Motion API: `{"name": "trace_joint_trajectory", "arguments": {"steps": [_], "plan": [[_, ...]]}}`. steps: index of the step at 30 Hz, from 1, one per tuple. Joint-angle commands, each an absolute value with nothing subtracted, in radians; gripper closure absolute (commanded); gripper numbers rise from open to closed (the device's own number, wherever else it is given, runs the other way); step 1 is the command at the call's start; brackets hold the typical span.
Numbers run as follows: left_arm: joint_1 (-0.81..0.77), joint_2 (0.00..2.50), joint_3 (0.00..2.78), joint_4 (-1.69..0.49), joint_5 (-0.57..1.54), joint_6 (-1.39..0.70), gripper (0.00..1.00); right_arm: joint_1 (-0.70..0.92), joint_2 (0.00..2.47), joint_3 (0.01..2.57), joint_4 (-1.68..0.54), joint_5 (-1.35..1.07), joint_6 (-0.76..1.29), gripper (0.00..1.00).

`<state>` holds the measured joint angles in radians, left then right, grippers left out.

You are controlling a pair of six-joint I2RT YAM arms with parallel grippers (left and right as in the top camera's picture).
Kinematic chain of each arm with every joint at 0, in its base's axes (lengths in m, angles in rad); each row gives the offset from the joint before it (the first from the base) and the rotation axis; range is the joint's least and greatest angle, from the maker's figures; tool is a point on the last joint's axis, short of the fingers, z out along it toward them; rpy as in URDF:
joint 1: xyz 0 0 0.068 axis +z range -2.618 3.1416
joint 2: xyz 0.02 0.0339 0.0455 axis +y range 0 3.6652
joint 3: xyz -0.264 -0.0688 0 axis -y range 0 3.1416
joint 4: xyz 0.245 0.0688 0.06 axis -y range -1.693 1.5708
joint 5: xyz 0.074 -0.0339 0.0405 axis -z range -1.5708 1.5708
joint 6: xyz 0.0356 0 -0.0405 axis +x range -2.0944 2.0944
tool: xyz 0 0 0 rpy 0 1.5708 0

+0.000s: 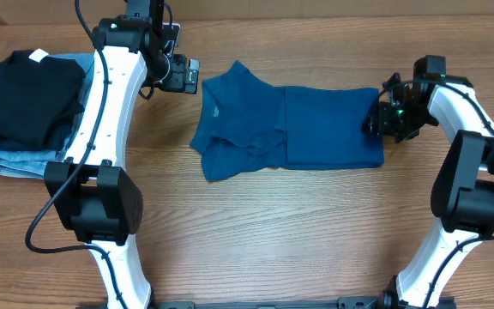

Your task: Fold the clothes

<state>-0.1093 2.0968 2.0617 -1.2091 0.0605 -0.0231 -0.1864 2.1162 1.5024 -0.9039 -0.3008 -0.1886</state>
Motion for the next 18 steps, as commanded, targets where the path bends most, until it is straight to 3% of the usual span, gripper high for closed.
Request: {"name": "trace_joint_trajectory", "arguments": {"steps": [1, 3, 6, 7, 18], "plan": [[-0.112, 2.099, 2.089, -1.211, 0.072, -0.030, 0.00, -0.186, 2.103, 1.440, -0.860, -0.347, -0.199, 0.41], [-0.112, 2.099, 2.089, -1.209, 0.072, -0.030, 0.00, -0.187, 2.103, 1.430, -0.847, -0.345, -0.199, 0.56], [-0.112, 2.099, 2.089, -1.209, 0.072, -0.030, 0.00, -0.187, 2.103, 1.447, -0.850, -0.342, -0.199, 0.92], [-0.112, 2.099, 2.089, -1.209, 0.072, -0.029, 0.00, -0.189, 2.103, 1.461, -0.859, -0.342, -0.199, 0.96], [-0.111, 2.099, 2.089, -1.198, 0.068, -0.029, 0.00, -0.296, 2.102, 1.844, -1.126, -0.225, -0.199, 0.96]]}}
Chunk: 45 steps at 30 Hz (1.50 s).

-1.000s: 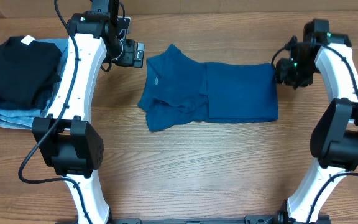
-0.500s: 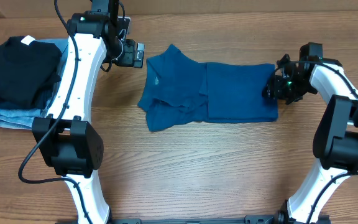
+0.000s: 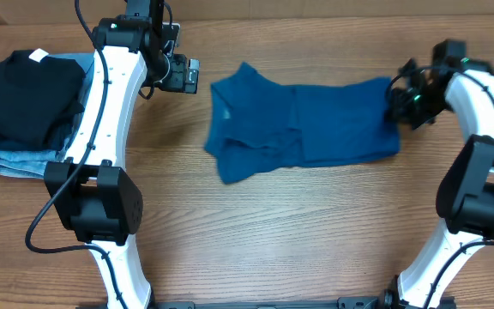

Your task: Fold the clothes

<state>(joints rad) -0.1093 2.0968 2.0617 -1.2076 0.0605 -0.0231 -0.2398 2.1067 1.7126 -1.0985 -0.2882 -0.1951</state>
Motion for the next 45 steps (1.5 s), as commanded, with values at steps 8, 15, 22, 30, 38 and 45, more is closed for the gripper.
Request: {"name": "trace_joint_trajectory", "arguments": {"steps": [8, 15, 22, 30, 38, 45], "plan": [[-0.110, 2.099, 2.089, -1.193, 0.068, -0.029, 0.00, -0.335, 2.102, 2.021, -1.216, -0.225, -0.199, 0.96], [-0.110, 2.099, 2.089, -1.191, 0.067, -0.028, 0.00, -0.220, 2.101, 2.135, -1.297, -0.226, -0.198, 0.96], [-0.110, 2.099, 2.089, -1.189, 0.036, -0.022, 0.00, -0.006, 2.101, 2.151, -1.312, -0.225, -0.198, 0.96], [-0.110, 2.099, 2.089, -1.193, 0.032, -0.022, 0.00, 0.187, 2.104, 2.117, -1.303, -0.221, -0.212, 0.96], [-0.109, 2.099, 2.089, -1.193, 0.019, -0.022, 0.00, 0.262, 2.104, 1.943, -1.143, -0.210, -0.213, 0.95], [-0.103, 2.099, 2.089, -1.192, 0.019, -0.022, 0.00, 0.278, 2.104, 1.883, -1.099, -0.237, -0.210, 0.76]]}}
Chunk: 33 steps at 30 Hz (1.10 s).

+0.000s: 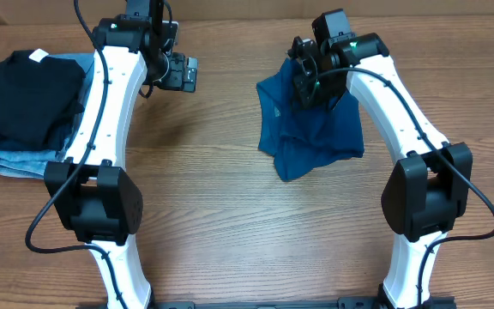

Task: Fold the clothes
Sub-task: 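Move both grippers to the folded teal bundle's top edge and grasp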

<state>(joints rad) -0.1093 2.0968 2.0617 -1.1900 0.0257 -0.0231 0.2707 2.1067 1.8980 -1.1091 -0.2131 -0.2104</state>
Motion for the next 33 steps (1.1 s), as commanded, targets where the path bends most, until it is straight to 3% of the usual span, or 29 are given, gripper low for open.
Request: {"name": "trace_joint_trajectory", "arguments": {"steps": [1, 2, 3, 5, 6, 12, 14, 15, 16, 17, 18, 19, 22, 29, 33], "plan": [[-0.103, 2.099, 2.089, -1.192, 0.019, -0.022, 0.00, 0.278, 2.104, 1.883, -1.098, -0.242, -0.209, 0.57], [-0.103, 2.099, 2.089, -1.190, 0.019, -0.022, 0.00, 0.279, 2.104, 1.883, -1.095, -0.258, -0.210, 0.39], [-0.103, 2.099, 2.089, -1.188, 0.020, -0.022, 0.00, 0.280, 2.104, 1.883, -1.089, -0.278, -0.210, 0.33], [-0.103, 2.099, 2.089, -1.184, 0.021, -0.022, 0.00, 0.281, 2.104, 1.883, -1.071, -0.358, -0.210, 0.07], [-0.103, 2.099, 2.089, -1.180, 0.025, -0.022, 0.00, 0.281, 2.104, 1.883, -1.066, -0.385, -0.210, 0.00], [-0.106, 2.099, 2.089, -1.169, 0.192, 0.012, 0.03, 0.258, 2.102, 1.932, -1.096, -0.409, -0.210, 0.00], [-0.107, 2.099, 2.089, -1.156, 0.346, 0.043, 0.11, 0.228, 2.098, 1.966, -1.118, -0.383, -0.189, 0.00], [-0.111, 2.099, 2.089, -1.145, 0.424, 0.048, 0.20, 0.203, 2.096, 1.990, -1.134, -0.355, -0.130, 0.01], [-0.115, 2.099, 2.089, -1.137, 0.473, 0.047, 0.42, 0.181, 2.094, 2.007, -1.148, -0.345, -0.092, 0.03], [-0.122, 2.099, 2.089, -1.128, 0.509, 0.045, 0.96, 0.160, 2.094, 2.019, -1.161, -0.346, -0.068, 0.12], [-0.136, 2.099, 2.088, -1.126, 0.542, 0.045, 0.96, 0.136, 2.094, 2.025, -1.179, -0.346, -0.047, 0.20], [-0.149, 2.100, 2.088, -1.125, 0.548, 0.045, 0.96, 0.120, 2.094, 2.024, -1.197, -0.350, -0.047, 0.35], [-0.220, 2.107, 2.082, -1.122, 0.512, 0.045, 0.96, 0.079, 2.095, 2.007, -1.241, -0.348, -0.049, 0.66], [-0.427, 2.164, 2.022, -1.020, 0.329, 0.015, 0.96, 0.059, 2.095, 1.925, -1.174, -0.341, -0.052, 0.96], [-0.497, 2.242, 2.022, -1.005, 0.288, -0.020, 0.96, 0.058, 2.095, 1.862, -1.102, -0.336, -0.052, 0.96]]}}
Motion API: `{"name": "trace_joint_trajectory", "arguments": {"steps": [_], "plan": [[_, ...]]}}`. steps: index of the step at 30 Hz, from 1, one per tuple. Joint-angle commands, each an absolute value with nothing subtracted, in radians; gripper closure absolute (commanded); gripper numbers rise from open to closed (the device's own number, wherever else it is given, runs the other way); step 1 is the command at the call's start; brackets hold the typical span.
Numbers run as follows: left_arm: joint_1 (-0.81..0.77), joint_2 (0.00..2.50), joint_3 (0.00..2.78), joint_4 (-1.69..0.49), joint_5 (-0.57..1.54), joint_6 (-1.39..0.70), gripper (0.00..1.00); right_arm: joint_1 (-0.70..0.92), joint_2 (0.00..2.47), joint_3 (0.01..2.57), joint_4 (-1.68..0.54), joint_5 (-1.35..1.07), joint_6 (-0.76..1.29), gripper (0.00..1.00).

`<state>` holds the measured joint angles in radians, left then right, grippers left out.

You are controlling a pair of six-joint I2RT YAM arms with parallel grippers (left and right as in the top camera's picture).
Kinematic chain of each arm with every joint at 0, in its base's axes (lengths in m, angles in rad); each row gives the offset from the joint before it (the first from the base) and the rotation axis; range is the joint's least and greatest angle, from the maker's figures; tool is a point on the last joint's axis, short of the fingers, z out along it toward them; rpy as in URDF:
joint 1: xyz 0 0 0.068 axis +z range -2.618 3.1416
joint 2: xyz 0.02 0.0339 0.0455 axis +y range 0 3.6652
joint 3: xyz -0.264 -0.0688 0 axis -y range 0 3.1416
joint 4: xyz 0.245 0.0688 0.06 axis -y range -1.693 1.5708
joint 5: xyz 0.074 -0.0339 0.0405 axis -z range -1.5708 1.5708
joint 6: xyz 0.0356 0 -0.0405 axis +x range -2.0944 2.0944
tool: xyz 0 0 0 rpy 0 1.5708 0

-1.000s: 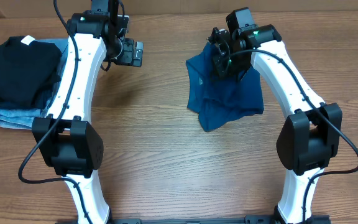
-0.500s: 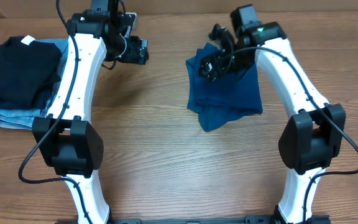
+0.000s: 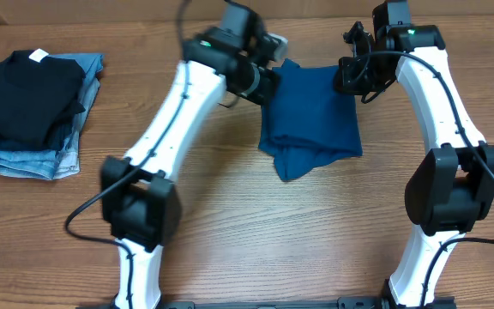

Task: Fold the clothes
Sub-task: 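Move both grippers to the folded teal bundle's top edge and grasp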

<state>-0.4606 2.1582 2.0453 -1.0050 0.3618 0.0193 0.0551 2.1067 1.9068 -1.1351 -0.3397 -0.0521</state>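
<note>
The blue shirt (image 3: 311,120) lies folded over in the middle of the table, and its lower edge ends in a loose point. At the shirt's upper right corner is my right gripper (image 3: 350,79), which looks shut on the cloth there. My left gripper (image 3: 264,84) reaches across to the shirt's upper left edge and touches or overlaps it. Its jaws are too dark to read from above.
At the far left of the wooden table (image 3: 230,223), a folded black garment (image 3: 28,94) sits on a stack of folded jeans (image 3: 24,159). The left arm (image 3: 178,120) stretches diagonally across the table's middle.
The left arm has moved from the back left over to the shirt's upper left edge. The right gripper has moved rightward to the upper right corner. The shirt's top now lies spread wider.
The shirt first lay spread out lengthwise, with the right gripper at its right end and the left gripper idle at the back left. It then sat further right, still flat. Later its right end was doubled over leftward. Now both grippers are at the folded shirt's top edge.
</note>
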Motion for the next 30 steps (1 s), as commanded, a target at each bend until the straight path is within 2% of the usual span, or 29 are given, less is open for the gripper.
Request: {"name": "trace_joint_trajectory", "arguments": {"steps": [1, 10, 15, 17, 22, 25, 30], "plan": [[-0.508, 2.263, 2.022, -1.010, 0.289, -0.036, 0.96, 0.058, 2.096, 1.848, -1.087, -0.330, -0.051, 0.96], [-0.519, 2.349, 2.022, -1.158, 0.288, -0.075, 0.96, 0.056, 2.100, 1.683, -0.842, -0.272, -0.051, 0.96], [-0.521, 2.349, 2.022, -1.196, 0.289, -0.094, 0.96, 0.056, 2.105, 1.571, -0.673, -0.266, -0.049, 0.92], [-0.525, 2.349, 2.022, -1.217, 0.289, -0.094, 0.96, 0.056, 2.106, 1.521, -0.599, -0.254, -0.047, 0.87], [-0.526, 2.350, 2.015, -1.219, 0.289, -0.110, 0.96, 0.056, 2.106, 1.416, -0.487, -0.232, -0.046, 0.81], [-0.526, 2.351, 2.010, -1.215, 0.289, -0.128, 0.96, 0.056, 2.108, 1.380, -0.472, -0.232, -0.047, 0.71], [-0.526, 2.341, 2.035, -1.216, 0.305, -0.127, 0.96, 0.056, 2.100, 1.406, -0.477, -0.244, -0.047, 0.71]]}}
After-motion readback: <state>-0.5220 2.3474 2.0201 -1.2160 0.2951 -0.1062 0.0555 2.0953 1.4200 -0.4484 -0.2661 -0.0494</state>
